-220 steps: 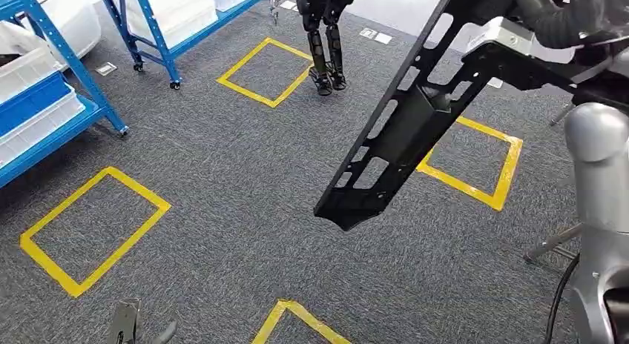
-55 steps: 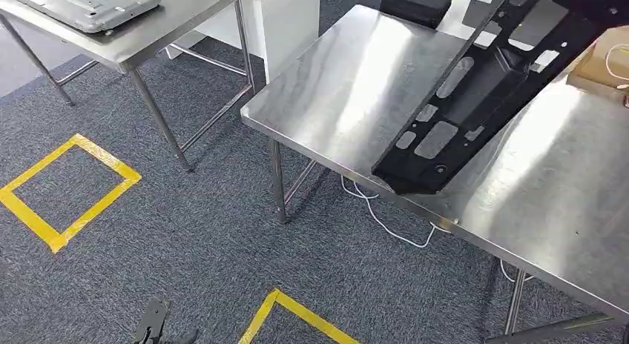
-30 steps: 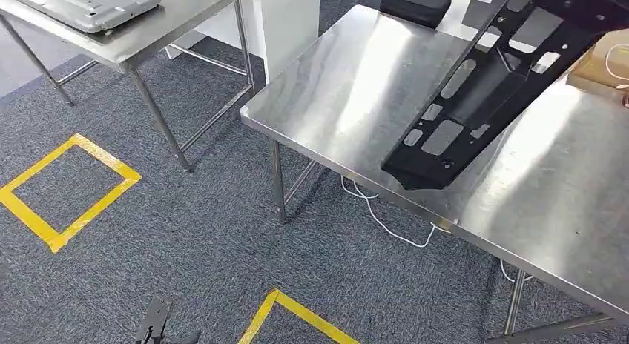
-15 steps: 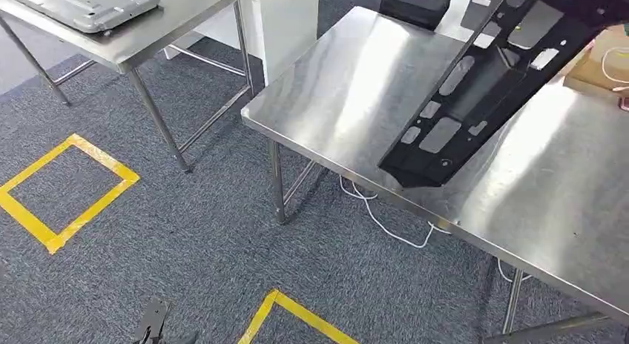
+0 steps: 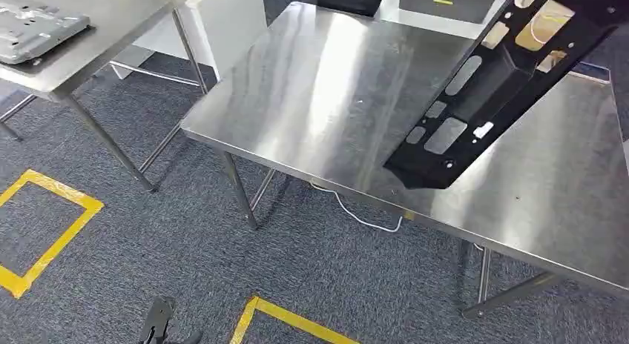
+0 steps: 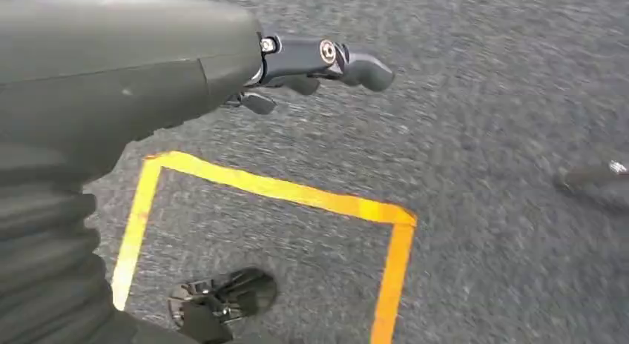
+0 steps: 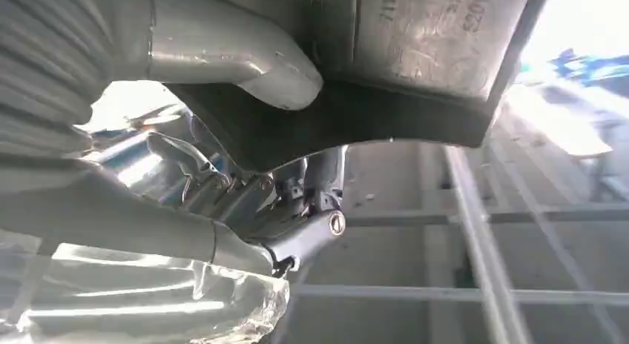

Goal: Take the parts from the cabinet and place them on the table.

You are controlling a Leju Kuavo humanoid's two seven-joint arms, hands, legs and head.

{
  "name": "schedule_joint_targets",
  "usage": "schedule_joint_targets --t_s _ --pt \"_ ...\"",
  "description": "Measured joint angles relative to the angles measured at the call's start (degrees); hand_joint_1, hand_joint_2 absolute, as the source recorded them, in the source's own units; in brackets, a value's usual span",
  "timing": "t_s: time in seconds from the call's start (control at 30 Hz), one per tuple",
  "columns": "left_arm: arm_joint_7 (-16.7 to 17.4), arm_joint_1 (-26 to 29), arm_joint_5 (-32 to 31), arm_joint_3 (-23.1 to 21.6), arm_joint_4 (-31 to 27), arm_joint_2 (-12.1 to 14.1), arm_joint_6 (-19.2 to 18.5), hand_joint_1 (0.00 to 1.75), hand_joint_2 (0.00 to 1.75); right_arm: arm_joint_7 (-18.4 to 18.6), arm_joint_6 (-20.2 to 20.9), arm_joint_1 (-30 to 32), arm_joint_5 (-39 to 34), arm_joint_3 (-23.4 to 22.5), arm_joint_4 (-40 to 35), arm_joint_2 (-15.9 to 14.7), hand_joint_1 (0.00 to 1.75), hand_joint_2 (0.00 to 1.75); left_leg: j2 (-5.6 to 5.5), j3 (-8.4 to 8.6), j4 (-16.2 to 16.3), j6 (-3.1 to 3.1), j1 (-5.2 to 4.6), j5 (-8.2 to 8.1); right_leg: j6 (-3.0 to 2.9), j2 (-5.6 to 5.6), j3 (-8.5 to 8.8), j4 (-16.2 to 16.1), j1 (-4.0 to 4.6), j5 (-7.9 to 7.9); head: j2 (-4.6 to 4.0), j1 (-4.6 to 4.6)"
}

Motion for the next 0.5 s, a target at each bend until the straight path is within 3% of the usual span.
schedule_joint_targets --t_s 0.07,0.1,0.13,0.17,0.2,0.23,0.27,0.3,0.33,0.4,0.43,0.47,0.5 --pt "0.15 0.16 -0.02 0.0 0.0 0.04 0.0 0.0 1.75 0.0 0.02 0.48 -0.04 0.2 -0.02 0.26 1.75 1.75 -1.43 -5.08 9.54 0.02 -0.14 -3.72 -0.49 1.68 0.02 0.0 0.55 -0.1 0.0 -0.09" --pt "0.17 0.16 -0.02 0.0 0.0 0.04 0.0 0.0 1.75 0.0 0.04 0.71 -0.07 0.33 -0.02 0.33 1.75 1.75 -1.58 -6.65 11.84 0.18 -0.15 -3.92 -0.53 2.46 0.05 0.01 0.82 -0.09 0.0 -0.02" --pt "0.17 0.16 -0.02 0.0 0.0 0.02 0.0 0.0 1.75 0.0 0.13 0.87 -0.07 0.37 -0.02 0.35 1.75 1.75 -1.61 -7.07 11.54 0.58 -0.26 -2.7 -0.67 3.38 0.12 0.01 1.05 -0.02 0.0 -0.02" --pt "0.18 0.16 -0.07 0.0 0.0 0.02 0.0 0.0 1.75 0.02 0.2 0.84 -0.04 0.46 -0.02 0.42 1.75 1.75 -1.79 -6.22 8.71 1.08 -0.45 -0.3 -0.7 4.21 0.18 0.01 1.25 -0.04 0.0 -0.07" --pt "0.17 0.15 -0.09 0.0 0.0 0.02 0.0 0.0 1.75 0.04 0.24 0.74 -0.02 0.46 -0.02 0.46 1.75 1.75 -2.25 -4.32 3.94 1.75 -0.66 2.71 -0.7 5.12 0.24 0.01 1.45 -0.04 0.0 -0.04" --pt "0.17 0.15 -0.09 0.0 0.0 0.09 0.0 0.0 1.75 0.07 0.33 0.7 0.0 0.46 -0.02 0.5 1.75 1.75 -4.03 -2.06 -1.36 2.74 -0.87 5.57 -0.7 5.9 0.27 0.0 1.5 -0.03 0.0 -0.04" --pt "0.17 0.16 -0.07 0.0 0.0 0.26 0.0 0.0 1.75 0.11 0.5 0.8 0.04 0.53 -0.02 0.63 1.75 1.75 -7.67 -0.71 -4.48 4.07 -0.98 6.24 -0.68 6.58 0.23 0.0 1.16 -0.02 0.0 0.02" --pt "0.17 0.31 -0.11 -0.07 0.07 0.33 0.0 0.0 1.75 0.13 0.77 0.52 0.18 0.68 0.0 0.79 1.75 1.75 -7.61 -0.31 -5.15 4.18 -0.88 6.11 -0.61 7.25 -0.05 0.07 1.91 -0.01 0.0 0.33" --pt "0.17 0.21 -0.11 -0.04 0.07 0.33 0.0 0.0 1.75 0.11 1.16 0.51 0.33 0.94 0.04 1.07 1.75 1.75 -6.86 0.03 -5.23 4.05 -1.22 5.87 -0.45 7.92 -0.24 0.02 1.08 0.07 0.0 -0.24" --pt "0.15 -0.06 -0.26 -0.04 0.04 0.31 -0.02 0.0 1.75 0.04 1.49 0.1 0.5 1.35 0.02 1.2 1.75 1.75 -5.49 0.35 -6.04 4.33 -1.51 5.94 0.47 9.58 -0.34 -0.67 0.91 0.52 0.0 -0.33" --pt "0.17 -0.11 -0.41 -0.04 0.04 0.08 -0.02 0.0 1.75 -0.05 1.68 -0.13 0.52 1.44 0.0 1.22 1.75 1.75 -4.26 1.43 -7.88 3.89 -0.38 6.87 0.53 9.17 -0.6 -0.5 1.89 0.54 0.02 -0.35" --pt "0.15 -0.2 -0.52 -0.04 0.0 0.15 -0.02 0.0 1.75 -0.07 1.88 -0.72 0.63 1.62 0.0 1.49 1.75 1.75 -3.76 2.0 -8.81 3.56 -0.89 7.15 0.59 4.84 -1.25 0.55 1.78 -0.12 0.0 -0.06" --pt "0.15 -0.19 -0.55 -0.04 0.0 0.13 -0.02 0.0 1.75 -0.07 2.45 -1.63 0.81 2.01 0.11 2.02 1.75 1.75 -2.95 2.15 -8.92 3.75 -0.83 7.23 0.36 2.3 -2.73 3.68 1.8 -1.83 0.0 0.55"
